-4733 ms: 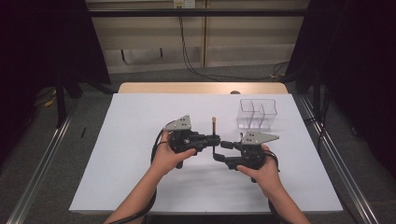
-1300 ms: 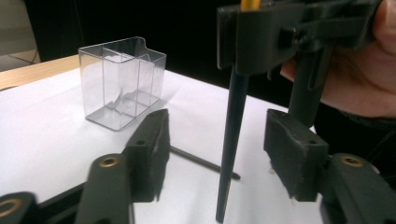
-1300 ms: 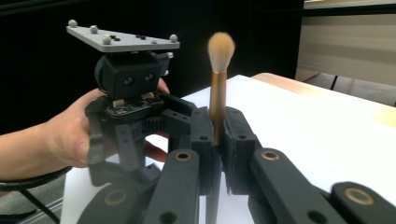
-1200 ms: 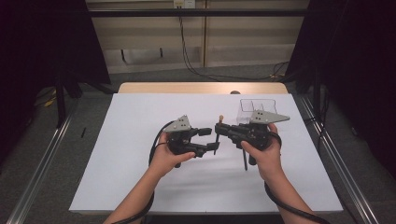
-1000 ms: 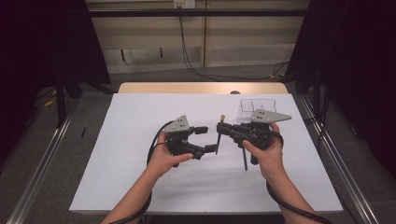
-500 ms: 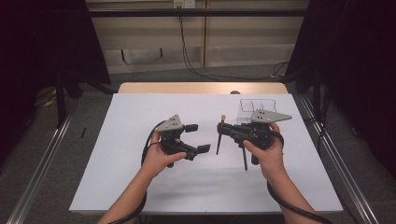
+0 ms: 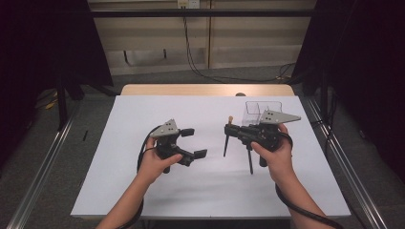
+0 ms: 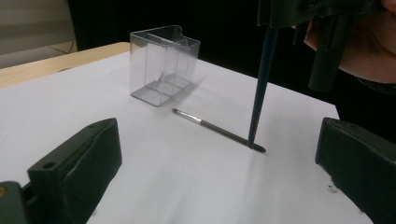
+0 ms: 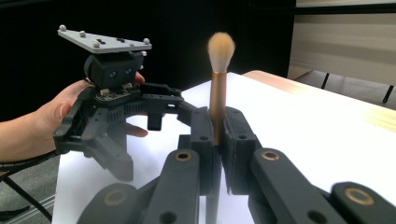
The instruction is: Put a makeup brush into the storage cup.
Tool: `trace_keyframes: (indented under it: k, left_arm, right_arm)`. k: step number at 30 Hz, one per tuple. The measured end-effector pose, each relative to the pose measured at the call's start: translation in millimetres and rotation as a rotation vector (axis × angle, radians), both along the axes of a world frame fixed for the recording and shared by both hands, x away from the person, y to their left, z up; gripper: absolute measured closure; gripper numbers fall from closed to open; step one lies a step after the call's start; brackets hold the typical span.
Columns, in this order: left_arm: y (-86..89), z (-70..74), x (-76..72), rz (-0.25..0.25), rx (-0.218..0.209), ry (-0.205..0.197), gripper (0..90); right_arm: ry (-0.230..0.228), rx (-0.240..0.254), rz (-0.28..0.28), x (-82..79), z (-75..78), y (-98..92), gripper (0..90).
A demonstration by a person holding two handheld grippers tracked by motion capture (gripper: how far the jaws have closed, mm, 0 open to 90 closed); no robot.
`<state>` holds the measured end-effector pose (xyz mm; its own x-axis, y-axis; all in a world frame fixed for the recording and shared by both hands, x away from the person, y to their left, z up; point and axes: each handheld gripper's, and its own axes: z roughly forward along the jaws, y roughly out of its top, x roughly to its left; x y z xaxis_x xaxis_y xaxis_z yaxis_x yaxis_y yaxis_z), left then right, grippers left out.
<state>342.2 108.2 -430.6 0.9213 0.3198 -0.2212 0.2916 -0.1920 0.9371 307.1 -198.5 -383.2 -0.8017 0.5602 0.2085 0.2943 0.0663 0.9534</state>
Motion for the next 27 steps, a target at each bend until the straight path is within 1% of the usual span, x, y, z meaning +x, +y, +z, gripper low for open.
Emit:
trace_keyframes:
  k: [3, 4, 8, 10, 13, 17, 18, 20, 22, 24, 27]
  left_arm:
    - [5.9, 1.5, -1.7, 0.007, -0.007, -0.005, 0.5]
    - [7.6, 2.0, -2.2, 0.009, -0.007, -0.012, 0.6]
    - [14.7, 2.5, -4.1, 0.018, -0.014, -0.019, 0.7]
    - [18.2, 2.7, -5.2, 0.020, -0.009, -0.025, 0.7]
    - [22.2, 2.5, -6.7, 0.024, -0.014, -0.033, 0.8]
    - [29.0, 2.1, -7.3, 0.032, -0.010, -0.034, 0.8]
    - [30.6, 1.7, -7.5, 0.031, -0.015, -0.033, 0.8]
    - [33.9, 1.3, -8.1, 0.037, -0.012, -0.044, 0.8]
    - [37.1, 1.7, -9.1, 0.036, -0.017, -0.043, 0.8]
    - [39.6, 2.4, -9.8, 0.041, -0.015, -0.053, 0.8]
    - [43.0, 1.9, -10.8, 0.044, -0.004, -0.055, 1.5]
  right_arm:
    - [0.011, 0.005, -0.001, 1.4, -2.4, -2.2, 84.8]
    - [0.014, 0.004, -0.004, 1.8, -2.9, -2.9, 84.8]
    - [0.013, 0.015, -0.010, 3.0, -2.9, -7.1, 84.8]
    - [0.016, 0.007, -0.018, 3.8, -3.2, -9.5, 84.8]
    - [0.018, 0.003, -0.022, 4.3, -2.9, -12.7, 84.8]
    - [0.016, 0.008, -0.029, 5.0, -2.6, -16.0, 84.8]
    - [0.015, 0.008, -0.033, 5.1, -2.6, -16.8, 84.8]
    - [0.015, 0.009, -0.036, 5.7, -2.7, -17.9, 84.8]
    - [0.018, 0.007, -0.042, 6.2, -2.6, -18.5, 84.8]
    - [0.016, 0.004, -0.041, 6.8, -2.0, -18.6, 84.8]
    - [0.015, 0.003, -0.047, 8.0, 0.1, -19.0, 84.8]
